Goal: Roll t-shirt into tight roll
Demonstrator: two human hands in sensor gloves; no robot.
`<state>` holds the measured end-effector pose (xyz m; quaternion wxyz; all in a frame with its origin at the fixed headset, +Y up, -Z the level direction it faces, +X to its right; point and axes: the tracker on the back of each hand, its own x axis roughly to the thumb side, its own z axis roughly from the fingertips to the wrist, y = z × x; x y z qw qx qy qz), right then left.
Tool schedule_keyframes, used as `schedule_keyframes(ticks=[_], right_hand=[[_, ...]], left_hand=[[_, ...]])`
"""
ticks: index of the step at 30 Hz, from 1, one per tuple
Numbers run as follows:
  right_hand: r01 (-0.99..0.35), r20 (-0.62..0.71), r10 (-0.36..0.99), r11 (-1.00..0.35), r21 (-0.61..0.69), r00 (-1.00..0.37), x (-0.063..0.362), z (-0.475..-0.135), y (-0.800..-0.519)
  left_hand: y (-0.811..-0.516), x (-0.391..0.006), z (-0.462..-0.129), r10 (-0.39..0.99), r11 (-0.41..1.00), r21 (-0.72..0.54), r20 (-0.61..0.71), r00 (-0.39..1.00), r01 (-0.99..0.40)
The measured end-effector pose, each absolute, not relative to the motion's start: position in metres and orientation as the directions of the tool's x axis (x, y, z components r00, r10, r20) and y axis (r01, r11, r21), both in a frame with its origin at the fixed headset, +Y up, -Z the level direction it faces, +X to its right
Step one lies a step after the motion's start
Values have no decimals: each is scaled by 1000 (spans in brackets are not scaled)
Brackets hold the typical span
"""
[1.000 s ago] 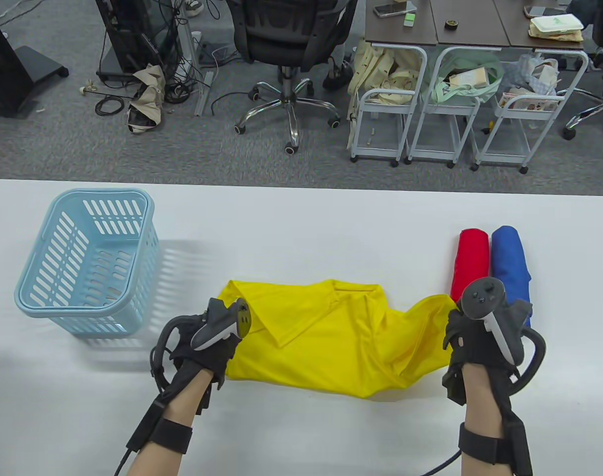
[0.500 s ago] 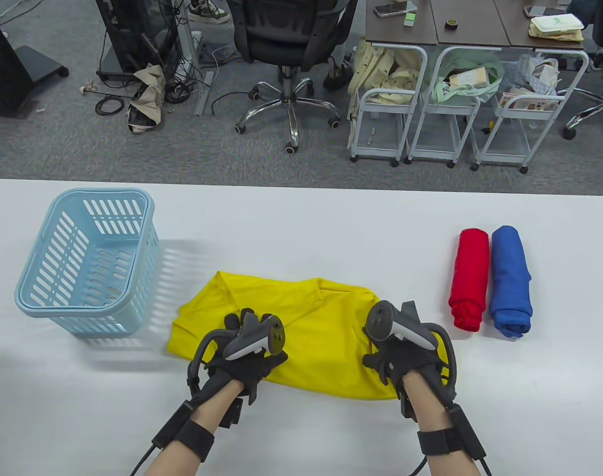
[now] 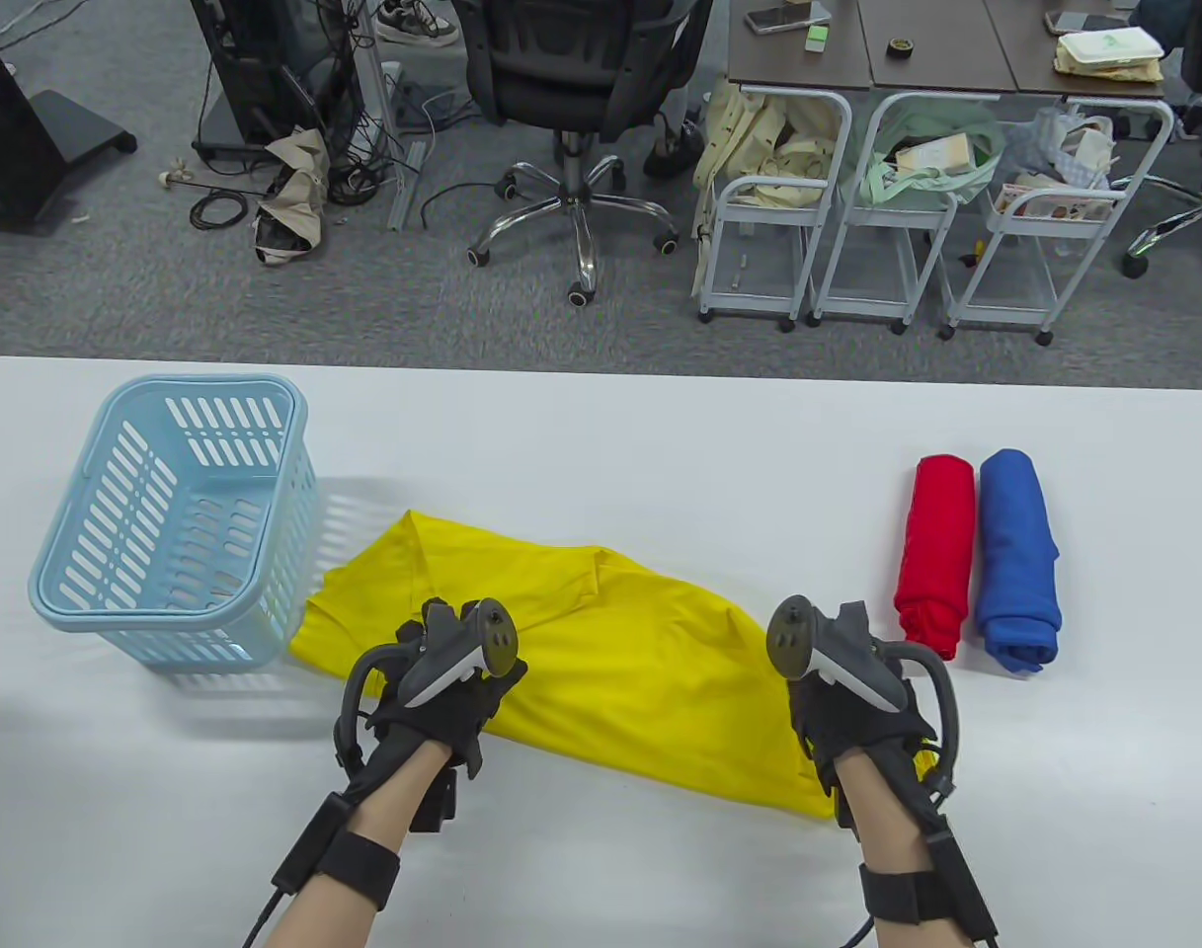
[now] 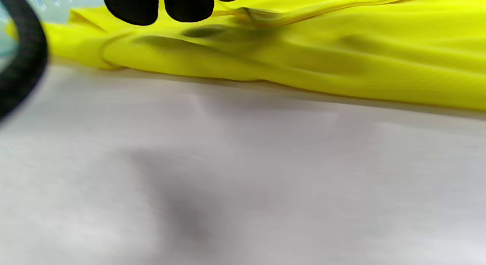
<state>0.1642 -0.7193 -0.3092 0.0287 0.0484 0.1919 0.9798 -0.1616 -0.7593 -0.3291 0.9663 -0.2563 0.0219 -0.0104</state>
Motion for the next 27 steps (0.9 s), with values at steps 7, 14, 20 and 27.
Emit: schedule_keyframes(ticks=[7, 14, 20, 27], right_hand=[[42, 79, -2, -860, 509, -997, 160, -319, -757], [47, -25, -70, -850, 524, -997, 174, -308, -730], [31, -12, -41, -896, 443, -999, 169, -301, -716], [11, 185, 99, -855, 518, -978, 137, -305, -751]], left_hand=[[-780, -158, -333, -67, 797, -591, 116, 991, 123], [-769, -174, -340, -80, 878, -469, 49, 996, 94], [-745, -161, -327, -212, 918, -338, 31, 977, 210], [-768, -126, -321, 137, 775, -631, 123, 983, -29]])
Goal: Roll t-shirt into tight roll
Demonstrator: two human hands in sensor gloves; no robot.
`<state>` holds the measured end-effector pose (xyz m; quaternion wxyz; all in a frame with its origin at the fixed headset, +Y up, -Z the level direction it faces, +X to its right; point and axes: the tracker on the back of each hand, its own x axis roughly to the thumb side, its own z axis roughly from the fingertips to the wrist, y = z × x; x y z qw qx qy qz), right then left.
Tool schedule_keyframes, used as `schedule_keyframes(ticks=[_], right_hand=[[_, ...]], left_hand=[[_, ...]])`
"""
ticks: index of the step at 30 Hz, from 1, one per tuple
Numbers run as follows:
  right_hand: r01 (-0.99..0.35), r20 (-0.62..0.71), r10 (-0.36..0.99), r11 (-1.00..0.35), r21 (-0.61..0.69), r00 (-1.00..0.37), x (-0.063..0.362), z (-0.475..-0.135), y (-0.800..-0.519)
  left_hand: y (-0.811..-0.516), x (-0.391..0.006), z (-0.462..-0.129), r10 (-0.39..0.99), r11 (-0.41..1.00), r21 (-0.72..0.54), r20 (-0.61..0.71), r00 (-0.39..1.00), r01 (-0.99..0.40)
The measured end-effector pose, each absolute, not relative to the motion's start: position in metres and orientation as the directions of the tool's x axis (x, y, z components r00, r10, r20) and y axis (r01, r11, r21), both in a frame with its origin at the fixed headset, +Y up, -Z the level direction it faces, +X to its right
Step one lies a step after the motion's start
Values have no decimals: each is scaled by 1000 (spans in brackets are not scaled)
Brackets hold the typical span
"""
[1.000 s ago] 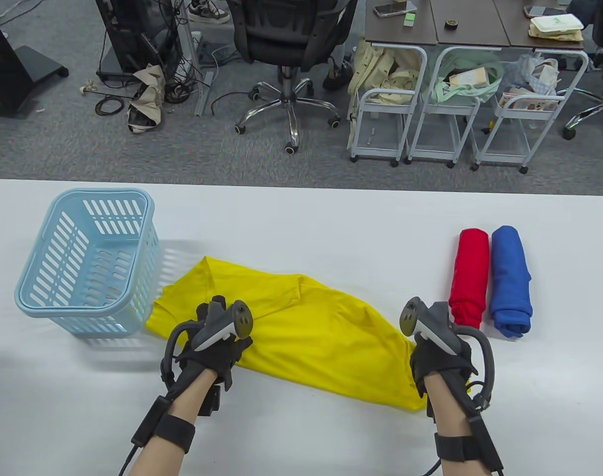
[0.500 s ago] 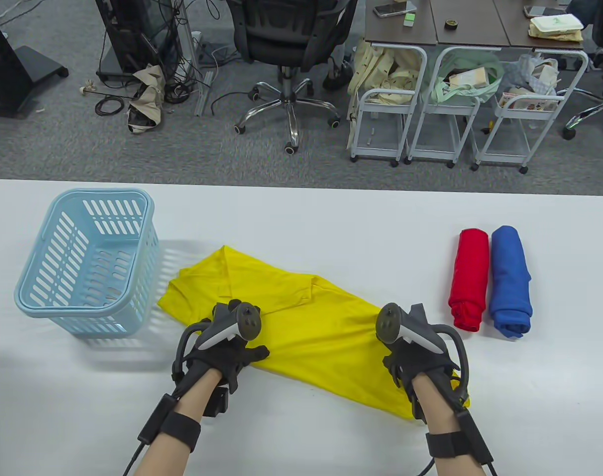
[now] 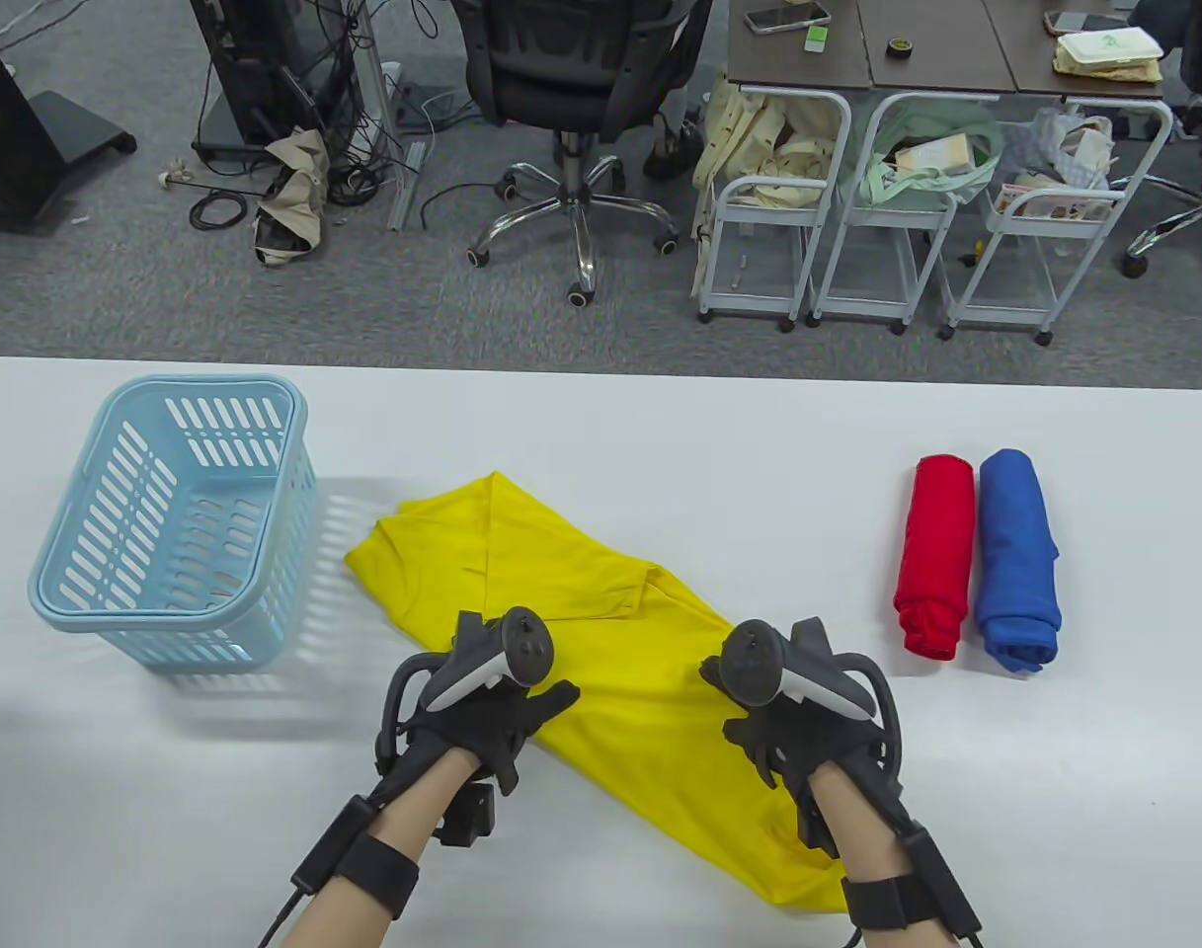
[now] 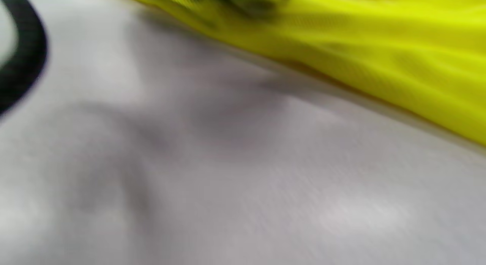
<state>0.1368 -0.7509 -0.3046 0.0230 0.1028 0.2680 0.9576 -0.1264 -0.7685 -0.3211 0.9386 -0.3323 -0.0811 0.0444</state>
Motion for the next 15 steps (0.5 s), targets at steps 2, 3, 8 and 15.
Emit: schedule_keyframes(ticks=[2, 3, 8, 15], right_hand=[[52, 188, 61, -837, 544, -980, 136, -305, -760], [41, 181, 67, -844, 534, -981, 138, -305, -758], [46, 152, 42, -844, 535, -987, 137, -304, -760], [-18, 227, 154, -861, 509, -962, 115, -290, -733]], left_hand=[[-775, -121, -324, 70, 761, -647, 146, 987, 42], [-777, -119, -327, 29, 773, -629, 168, 985, 84], [-772, -116, -356, -93, 787, -590, 171, 981, 178], [-751, -107, -379, -465, 782, -375, 180, 867, 498]])
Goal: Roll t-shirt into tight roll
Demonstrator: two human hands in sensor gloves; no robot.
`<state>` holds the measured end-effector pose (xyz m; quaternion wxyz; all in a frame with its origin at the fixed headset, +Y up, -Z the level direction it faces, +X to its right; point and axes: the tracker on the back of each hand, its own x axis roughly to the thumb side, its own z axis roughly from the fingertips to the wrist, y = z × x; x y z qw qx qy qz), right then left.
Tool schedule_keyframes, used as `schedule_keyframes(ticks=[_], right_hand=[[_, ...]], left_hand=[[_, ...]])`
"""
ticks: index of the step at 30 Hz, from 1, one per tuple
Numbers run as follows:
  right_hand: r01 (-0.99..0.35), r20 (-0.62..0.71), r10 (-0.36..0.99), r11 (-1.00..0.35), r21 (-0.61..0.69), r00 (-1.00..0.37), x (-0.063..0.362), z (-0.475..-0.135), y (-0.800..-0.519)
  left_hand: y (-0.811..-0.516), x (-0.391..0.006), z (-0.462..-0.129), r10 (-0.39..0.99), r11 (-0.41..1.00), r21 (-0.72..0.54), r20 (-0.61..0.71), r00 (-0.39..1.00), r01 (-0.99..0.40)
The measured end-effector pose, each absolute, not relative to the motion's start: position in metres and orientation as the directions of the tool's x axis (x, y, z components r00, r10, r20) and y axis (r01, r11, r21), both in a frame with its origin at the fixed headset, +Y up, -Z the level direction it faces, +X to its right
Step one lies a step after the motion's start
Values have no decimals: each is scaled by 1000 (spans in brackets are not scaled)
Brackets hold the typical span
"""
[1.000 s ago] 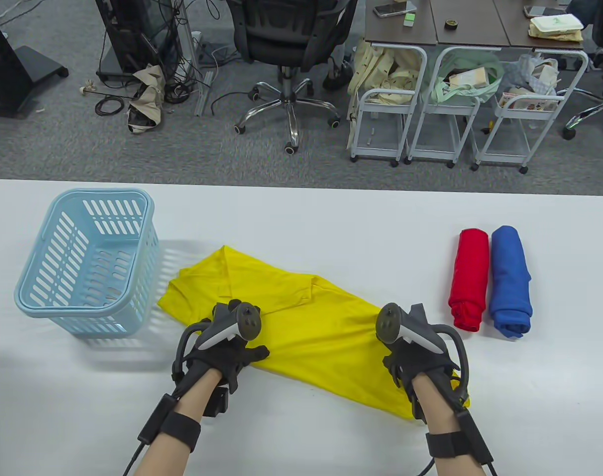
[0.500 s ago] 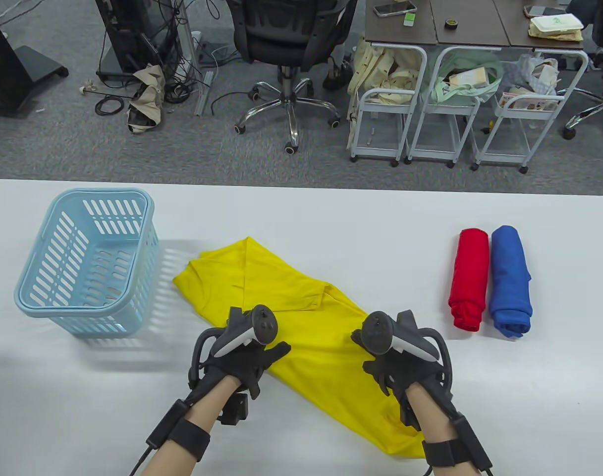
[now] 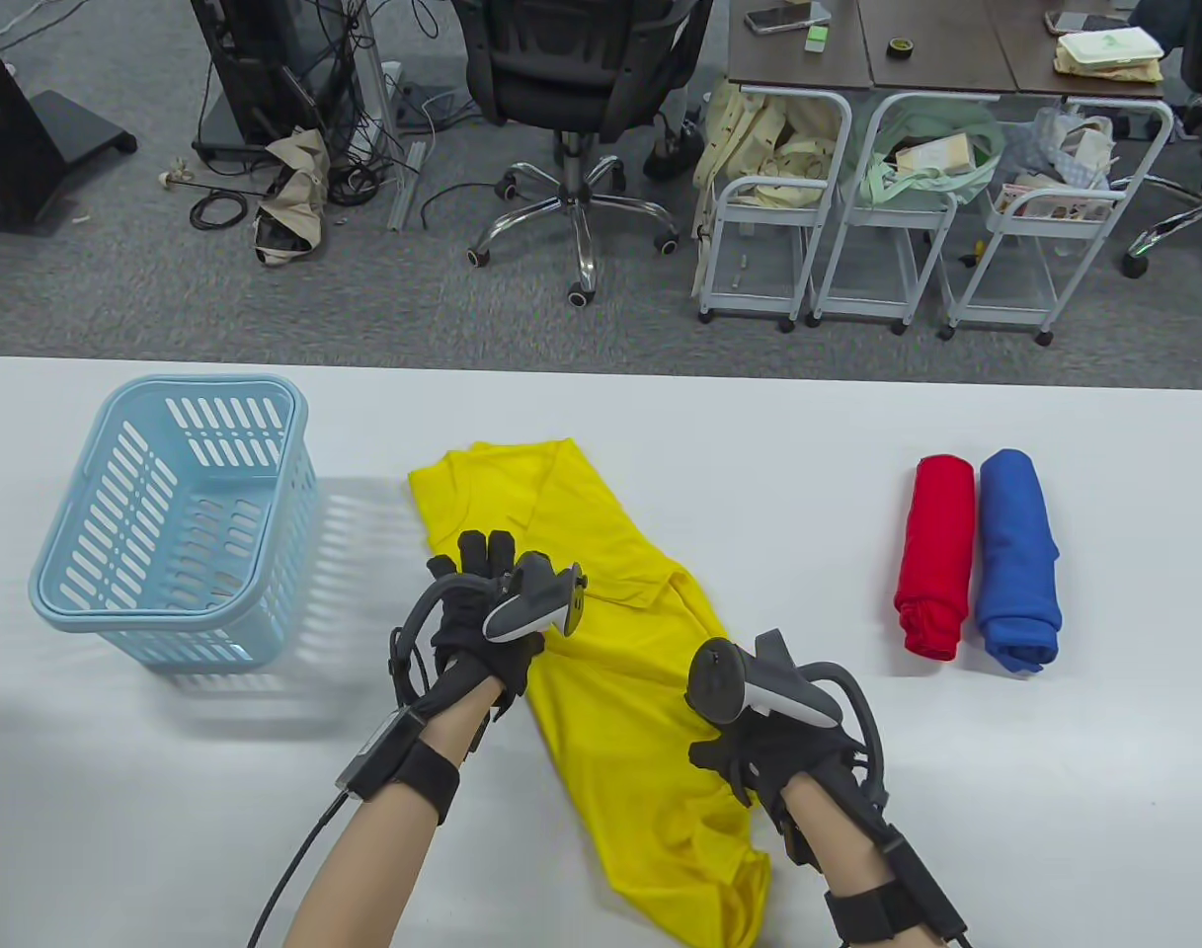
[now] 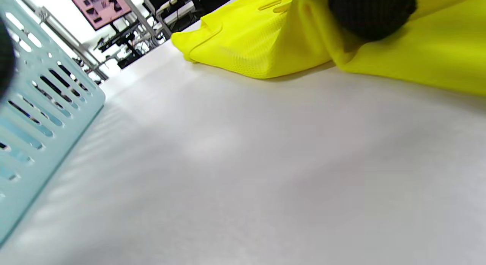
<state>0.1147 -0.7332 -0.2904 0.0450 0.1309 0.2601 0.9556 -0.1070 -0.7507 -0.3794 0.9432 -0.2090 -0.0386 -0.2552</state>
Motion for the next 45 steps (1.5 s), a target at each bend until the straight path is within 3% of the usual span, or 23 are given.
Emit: schedule_keyframes(ticks=[2, 4, 7, 10, 13, 19, 22, 26, 32, 34, 41, 45], right_hand=[[-46, 226, 175, -875, 482, -958, 115, -291, -732], [-39, 223, 158, -888, 459, -962, 113, -294, -736], [-9, 280, 171, -866, 499, -944, 104, -296, -751], [38, 266, 126, -844, 534, -956, 102, -300, -766], [39, 261, 112, -859, 511, -959, 104, -299, -759], [27, 291, 132, -874, 486, -948, 109, -292, -738], [-65, 238, 193, -887, 457, -952, 119, -298, -728], [-69, 170, 141, -925, 373, -975, 120, -311, -717], [15, 171, 75, -881, 473, -982, 104, -334, -752], [15, 177, 64, -910, 414, -982, 105, -334, -755], [-79, 104, 131, -913, 401, -986, 123, -332, -753], [-132, -79, 113, -941, 310, -990, 145, -335, -744]], left_hand=[[-750, -106, -371, -359, 827, -384, 205, 911, 412], [-754, -108, -362, -167, 852, -458, 219, 961, 252], [-772, -113, -352, -17, 796, -591, 195, 981, 131], [-787, -115, -345, -128, 762, -589, 271, 954, 270], [-789, -117, -337, -59, 766, -607, 263, 963, 213], [-791, -111, -307, -56, 766, -582, 361, 931, 272], [-792, -109, -294, -33, 774, -574, 387, 921, 268], [-793, -104, -286, -11, 776, -568, 422, 907, 274], [-793, -104, -283, 22, 781, -570, 433, 901, 255], [-794, -105, -283, 36, 774, -581, 435, 899, 250], [-793, -105, -283, 40, 767, -589, 441, 897, 255], [-793, -105, -283, 41, 766, -590, 441, 897, 255]])
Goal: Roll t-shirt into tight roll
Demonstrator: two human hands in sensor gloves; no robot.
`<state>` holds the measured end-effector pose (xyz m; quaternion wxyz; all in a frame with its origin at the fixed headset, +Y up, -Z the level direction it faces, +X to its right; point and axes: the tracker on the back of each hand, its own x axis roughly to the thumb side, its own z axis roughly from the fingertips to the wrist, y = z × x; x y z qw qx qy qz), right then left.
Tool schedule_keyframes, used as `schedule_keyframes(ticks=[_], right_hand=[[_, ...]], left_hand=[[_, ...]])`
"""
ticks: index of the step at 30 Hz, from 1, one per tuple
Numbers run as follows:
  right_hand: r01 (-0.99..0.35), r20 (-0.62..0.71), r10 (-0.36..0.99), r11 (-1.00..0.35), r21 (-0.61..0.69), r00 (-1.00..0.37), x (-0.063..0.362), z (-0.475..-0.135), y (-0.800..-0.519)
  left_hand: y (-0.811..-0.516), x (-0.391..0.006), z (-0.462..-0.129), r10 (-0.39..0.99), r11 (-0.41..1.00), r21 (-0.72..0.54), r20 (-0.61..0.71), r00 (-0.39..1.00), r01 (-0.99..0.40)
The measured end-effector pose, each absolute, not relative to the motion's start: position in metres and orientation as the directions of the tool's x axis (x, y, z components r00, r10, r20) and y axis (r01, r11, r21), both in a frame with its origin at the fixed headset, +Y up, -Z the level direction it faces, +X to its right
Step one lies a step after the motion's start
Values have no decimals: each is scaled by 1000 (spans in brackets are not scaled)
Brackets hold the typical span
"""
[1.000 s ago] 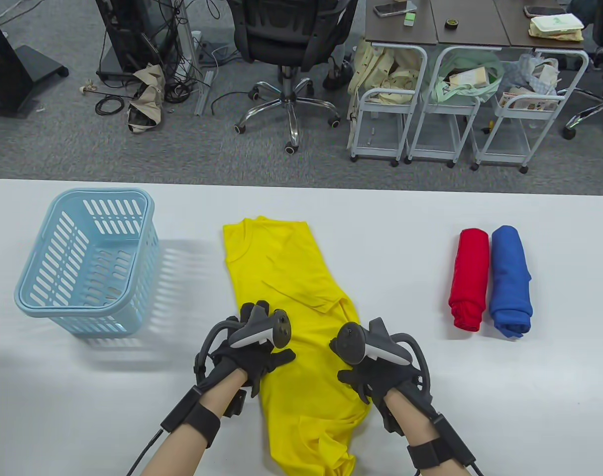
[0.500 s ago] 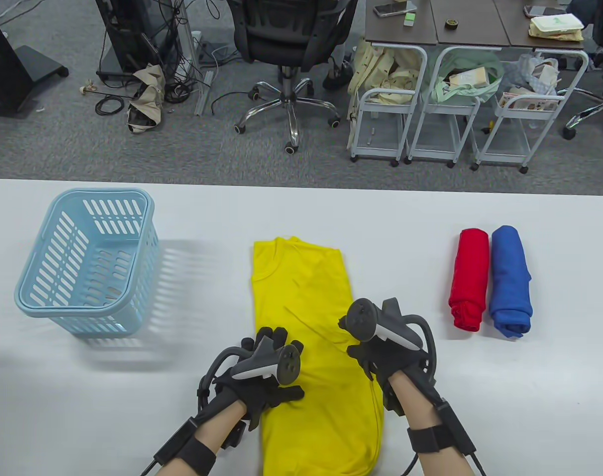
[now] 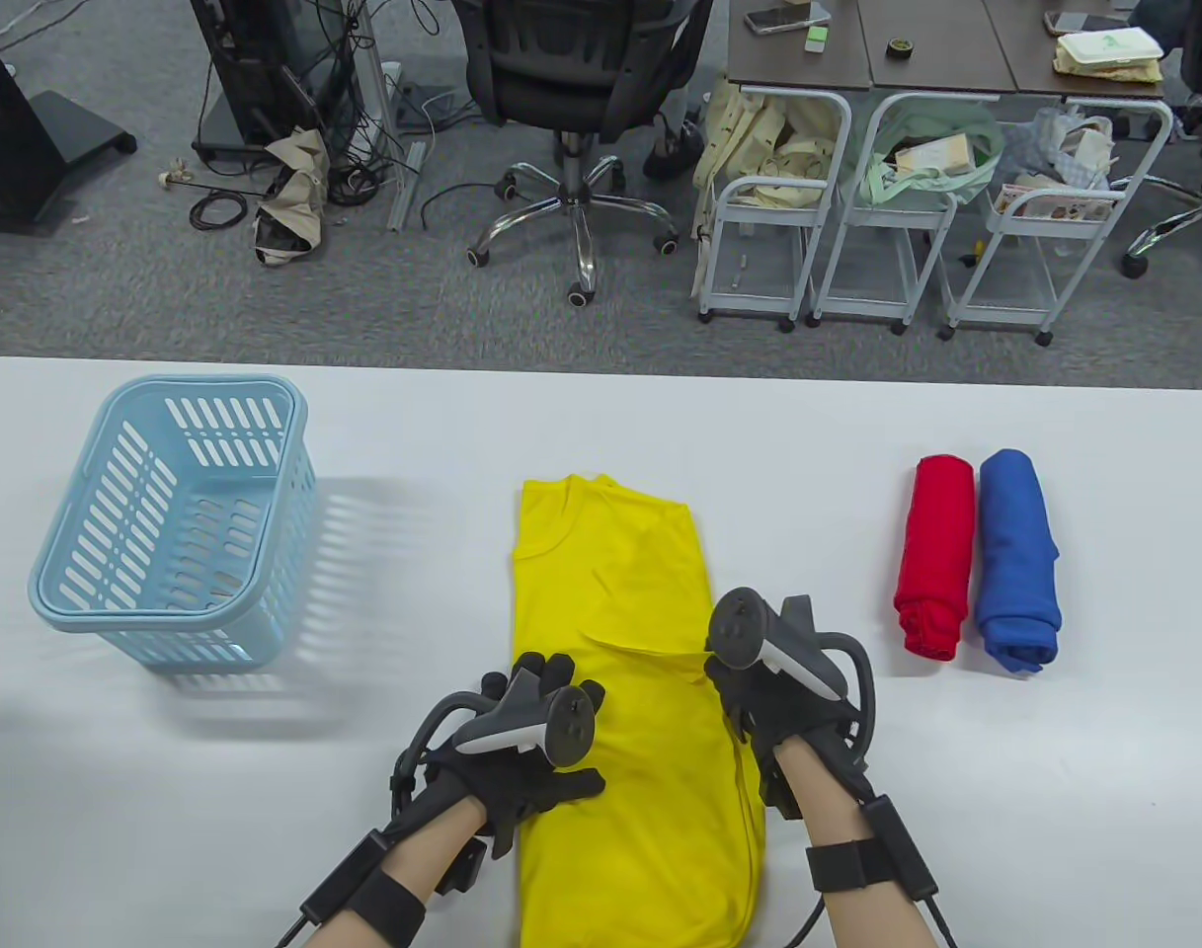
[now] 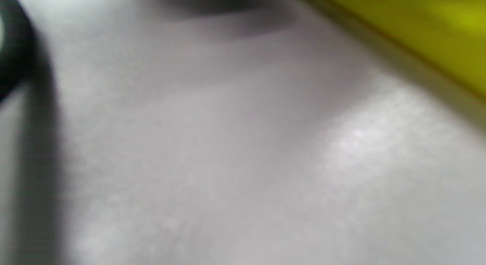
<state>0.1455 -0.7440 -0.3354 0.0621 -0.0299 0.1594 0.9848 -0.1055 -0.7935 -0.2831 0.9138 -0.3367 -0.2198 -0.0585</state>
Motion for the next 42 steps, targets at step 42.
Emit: schedule_keyframes(ticks=[42], right_hand=[[-247, 57, 331, -799, 549, -942, 144, -322, -736]], left_hand=[[-793, -105, -283, 48, 757, -600, 444, 895, 258]])
